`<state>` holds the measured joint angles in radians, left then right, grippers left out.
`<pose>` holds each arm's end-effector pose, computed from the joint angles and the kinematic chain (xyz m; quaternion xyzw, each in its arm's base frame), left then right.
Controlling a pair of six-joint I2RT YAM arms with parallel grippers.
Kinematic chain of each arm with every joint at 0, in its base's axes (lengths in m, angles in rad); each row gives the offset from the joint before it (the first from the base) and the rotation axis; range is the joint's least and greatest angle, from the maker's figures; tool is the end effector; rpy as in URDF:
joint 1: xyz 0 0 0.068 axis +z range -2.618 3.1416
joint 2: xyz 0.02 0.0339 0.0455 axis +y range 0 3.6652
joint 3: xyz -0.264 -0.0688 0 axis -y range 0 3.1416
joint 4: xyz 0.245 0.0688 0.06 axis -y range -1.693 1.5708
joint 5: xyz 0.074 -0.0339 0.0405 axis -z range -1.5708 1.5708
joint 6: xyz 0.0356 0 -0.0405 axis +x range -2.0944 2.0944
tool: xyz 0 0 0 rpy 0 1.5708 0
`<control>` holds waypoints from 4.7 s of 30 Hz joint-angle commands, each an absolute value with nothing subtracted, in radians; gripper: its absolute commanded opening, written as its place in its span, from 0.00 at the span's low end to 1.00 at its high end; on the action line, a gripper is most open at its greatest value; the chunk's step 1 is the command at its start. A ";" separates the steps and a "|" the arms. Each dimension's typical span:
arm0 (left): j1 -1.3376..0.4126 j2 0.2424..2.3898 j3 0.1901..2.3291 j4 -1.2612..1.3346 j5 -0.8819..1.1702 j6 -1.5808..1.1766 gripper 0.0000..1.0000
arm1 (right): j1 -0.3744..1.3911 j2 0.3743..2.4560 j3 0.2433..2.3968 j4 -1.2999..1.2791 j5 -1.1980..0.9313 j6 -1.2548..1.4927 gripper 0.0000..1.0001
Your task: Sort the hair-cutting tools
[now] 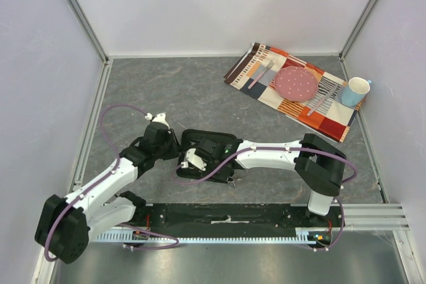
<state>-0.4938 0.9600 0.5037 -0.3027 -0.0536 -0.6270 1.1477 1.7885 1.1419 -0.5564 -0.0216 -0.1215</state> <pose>0.1721 -0.0905 0.2003 -0.0717 0.9157 -0.1889 0.3474 0.1422 0.3177 0.1693 -0.5844 0.7905 0.0990 0.1541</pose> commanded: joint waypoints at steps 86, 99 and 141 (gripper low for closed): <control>-0.494 1.002 0.408 -0.284 -0.011 -0.675 0.17 | 1.164 1.558 1.011 -0.600 0.078 0.069 0.41; -0.494 0.994 0.407 -0.288 -0.017 -0.675 0.17 | 1.163 1.598 0.994 -0.525 0.052 0.095 0.40; -0.494 1.025 0.403 -0.265 -0.009 -0.678 0.16 | 1.144 1.721 1.065 -0.468 -0.023 0.066 0.21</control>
<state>-0.4923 1.0260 0.3771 -0.2913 -0.0185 -0.6697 1.1286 1.6844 1.0031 -0.5350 0.0124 0.0780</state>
